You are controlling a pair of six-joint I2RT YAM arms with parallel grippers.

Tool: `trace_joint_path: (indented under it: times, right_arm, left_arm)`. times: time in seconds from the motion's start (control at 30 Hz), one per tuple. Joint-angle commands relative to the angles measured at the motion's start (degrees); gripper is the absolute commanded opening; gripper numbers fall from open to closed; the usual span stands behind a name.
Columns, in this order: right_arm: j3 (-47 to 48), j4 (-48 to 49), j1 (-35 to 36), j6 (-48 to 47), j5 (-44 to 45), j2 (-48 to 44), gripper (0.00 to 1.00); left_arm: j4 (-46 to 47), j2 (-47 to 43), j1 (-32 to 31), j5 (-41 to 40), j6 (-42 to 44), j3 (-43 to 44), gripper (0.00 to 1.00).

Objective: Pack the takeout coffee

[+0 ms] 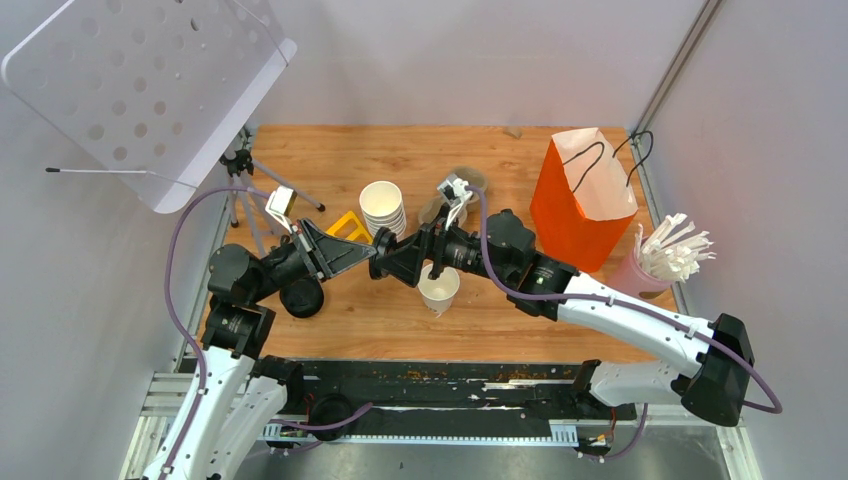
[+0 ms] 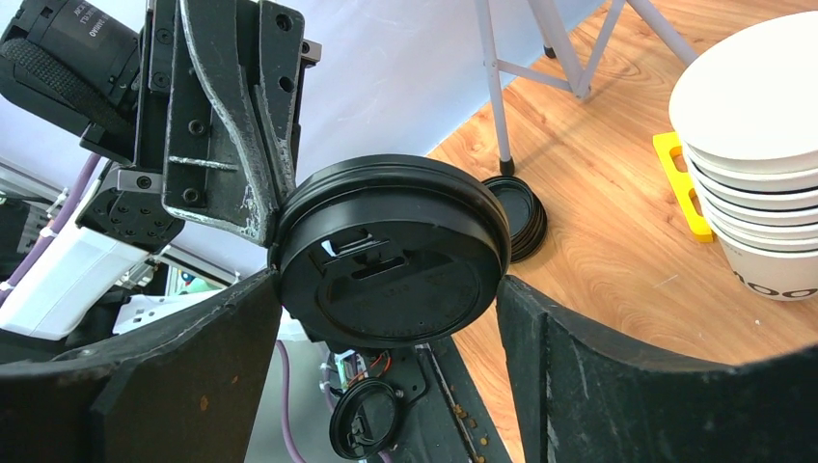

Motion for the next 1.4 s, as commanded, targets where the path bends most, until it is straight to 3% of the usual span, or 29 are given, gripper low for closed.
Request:
trace_joint_path:
  times: [0.0,0.23,0.5,0.8,1.23,1.33,1.37]
  right_arm:
    - [0.2,3.1,0.3,-1.4,-0.6,-0.1,0.8]
    - [-0.4,3.3,0.3,-1.4,0.6,-1.0,0.76]
    - [-0.9,1.8,0.3,-1.0,3.3,-2.1,0.74]
    - [-1.7,0.4,0.3,-1.6,5.4,-3.6,0.74]
    - [-4.0,-1.8,0.3,-1.5,7.1,-6.5,0.75]
    - [-3.5,-5.3,0.3,-2.2,8.0,-6.9,0.75]
    - [-3.4,-6.5,0.3,-2.9,8.1,-7.3,0.75]
  left_arm:
    - [1.8,-0.3,0.0,0.4,0.2,2.0,0.09]
    - [1.7,-0.3,-0.1,0.1,-0.1,2.3,0.1]
    - [0.4,-0.6,-0.1,-0.4,0.3,2.2,0.24]
    - [-2.4,-0.4,-0.1,-1.1,3.5,1.7,0.0]
    - [-1.4,-0.8,-0.1,-2.2,2.8,-0.1,0.0]
    - [-7.6,-0.5,-0.1,-4.2,8.0,0.5,0.02]
    - [-11.6,-0.1,-0.1,-5.4,11.3,1.7,0.08]
